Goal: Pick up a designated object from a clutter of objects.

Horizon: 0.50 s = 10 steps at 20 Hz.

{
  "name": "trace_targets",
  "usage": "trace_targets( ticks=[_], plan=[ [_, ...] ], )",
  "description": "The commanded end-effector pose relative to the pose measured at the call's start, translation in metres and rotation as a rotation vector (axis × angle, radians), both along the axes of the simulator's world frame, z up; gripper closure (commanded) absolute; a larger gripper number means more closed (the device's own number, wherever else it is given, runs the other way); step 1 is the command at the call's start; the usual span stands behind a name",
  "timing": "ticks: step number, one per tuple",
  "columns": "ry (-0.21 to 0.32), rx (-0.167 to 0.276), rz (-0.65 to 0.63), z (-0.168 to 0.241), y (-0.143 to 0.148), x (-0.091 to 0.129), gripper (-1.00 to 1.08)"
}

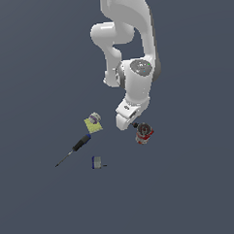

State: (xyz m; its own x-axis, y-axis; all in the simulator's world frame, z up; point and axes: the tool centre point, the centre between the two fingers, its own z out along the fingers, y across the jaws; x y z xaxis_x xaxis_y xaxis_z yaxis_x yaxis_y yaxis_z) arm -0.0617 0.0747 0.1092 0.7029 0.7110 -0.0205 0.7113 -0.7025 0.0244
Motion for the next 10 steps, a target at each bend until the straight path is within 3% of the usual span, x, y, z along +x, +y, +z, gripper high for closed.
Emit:
trace_targets(
  ticks=[1,10],
  plan=[
    [0.001,0.007,0.070,-0.014,0.007,-0.011,-0.92],
    [0.006,0.029,0.211,-0.042,0.022,-0.037,-0.92]
  ],
)
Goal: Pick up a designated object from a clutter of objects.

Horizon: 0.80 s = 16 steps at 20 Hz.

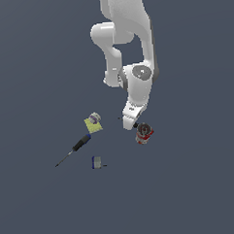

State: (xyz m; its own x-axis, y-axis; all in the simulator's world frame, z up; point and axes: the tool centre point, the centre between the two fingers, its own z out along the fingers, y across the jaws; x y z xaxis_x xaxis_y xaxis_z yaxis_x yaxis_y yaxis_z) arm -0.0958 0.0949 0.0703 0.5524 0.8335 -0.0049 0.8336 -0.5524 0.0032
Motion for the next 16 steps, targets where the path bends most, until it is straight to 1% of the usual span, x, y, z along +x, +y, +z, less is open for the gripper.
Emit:
trace_targets(
  ticks=[1,9,16],
  plan=[
    [0.000,0.004,0.024,-0.004,0.002,-0.004,-0.92],
    [0.001,0.005,0.027,-0.009,0.003,-0.005,-0.92],
    [0.001,0.005,0.030,-0.033,0.003,-0.006,-0.92]
  ],
)
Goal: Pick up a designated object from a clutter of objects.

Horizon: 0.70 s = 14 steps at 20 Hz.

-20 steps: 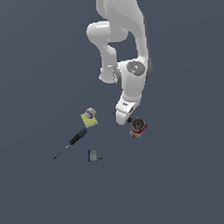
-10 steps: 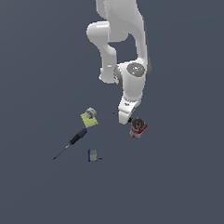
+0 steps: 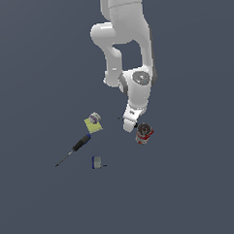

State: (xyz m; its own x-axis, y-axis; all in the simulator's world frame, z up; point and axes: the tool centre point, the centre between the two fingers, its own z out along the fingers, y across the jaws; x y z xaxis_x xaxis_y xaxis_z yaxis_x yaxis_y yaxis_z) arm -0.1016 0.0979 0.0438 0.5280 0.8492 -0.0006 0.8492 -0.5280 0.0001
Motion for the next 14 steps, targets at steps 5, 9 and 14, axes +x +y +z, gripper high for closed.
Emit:
trace_targets(
  ticks=[5,9,14],
  plan=[
    [0.000,0.000,0.003,-0.024,0.000,-0.001,-0.92],
    [0.000,0.000,0.003,-0.029,0.000,0.000,-0.92],
    [0.000,0.000,0.003,-0.029,0.000,0.000,1.08]
  ],
)
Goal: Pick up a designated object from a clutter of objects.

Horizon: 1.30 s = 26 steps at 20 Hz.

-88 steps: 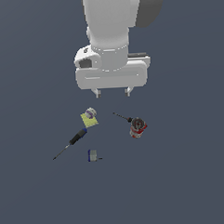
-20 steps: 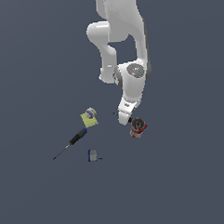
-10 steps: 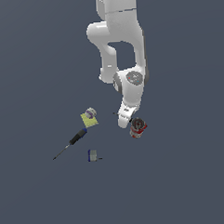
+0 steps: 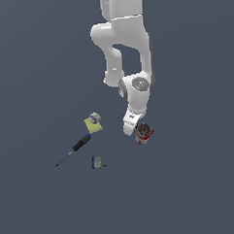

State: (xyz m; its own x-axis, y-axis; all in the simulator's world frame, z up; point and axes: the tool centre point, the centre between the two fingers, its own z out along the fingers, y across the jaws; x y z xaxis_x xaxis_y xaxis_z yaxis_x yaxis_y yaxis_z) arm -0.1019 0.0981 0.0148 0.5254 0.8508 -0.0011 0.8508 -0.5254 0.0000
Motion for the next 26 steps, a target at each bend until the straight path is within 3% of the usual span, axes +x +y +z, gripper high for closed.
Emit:
trace_targets(
  ticks=[1,14,26],
  plan=[
    [0.000,0.000,0.000,0.000,0.000,0.000,1.08],
    [0.000,0.000,0.000,0.011,-0.003,0.003,1.08],
    [0.001,0.001,0.002,0.083,-0.021,0.017,1.08]
  ],
)
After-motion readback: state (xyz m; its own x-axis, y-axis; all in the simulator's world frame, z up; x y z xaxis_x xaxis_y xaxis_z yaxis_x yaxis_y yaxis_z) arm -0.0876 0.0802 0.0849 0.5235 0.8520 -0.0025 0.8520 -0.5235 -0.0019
